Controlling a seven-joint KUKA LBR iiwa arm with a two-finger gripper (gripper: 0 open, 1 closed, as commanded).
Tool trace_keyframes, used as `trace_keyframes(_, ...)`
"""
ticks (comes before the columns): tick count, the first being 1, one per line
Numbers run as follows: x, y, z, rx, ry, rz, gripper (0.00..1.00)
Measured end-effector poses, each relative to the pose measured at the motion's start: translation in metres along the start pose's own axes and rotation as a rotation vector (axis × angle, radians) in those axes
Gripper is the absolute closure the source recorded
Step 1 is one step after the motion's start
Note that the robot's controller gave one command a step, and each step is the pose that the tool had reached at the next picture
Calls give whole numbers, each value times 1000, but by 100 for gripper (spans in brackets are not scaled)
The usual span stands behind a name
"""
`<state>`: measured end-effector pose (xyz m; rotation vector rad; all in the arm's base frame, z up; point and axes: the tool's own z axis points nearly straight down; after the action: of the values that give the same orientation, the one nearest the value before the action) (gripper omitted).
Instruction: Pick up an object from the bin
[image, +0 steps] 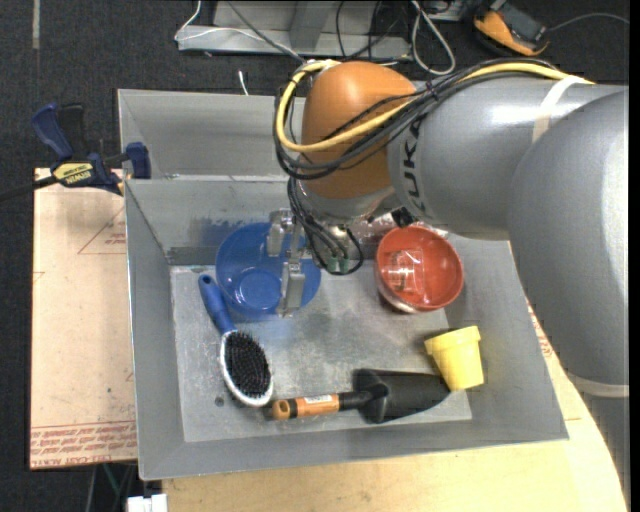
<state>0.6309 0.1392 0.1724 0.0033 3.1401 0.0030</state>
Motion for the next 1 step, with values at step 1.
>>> trace_keyframes(1,0,0,0,0,0,0,0)
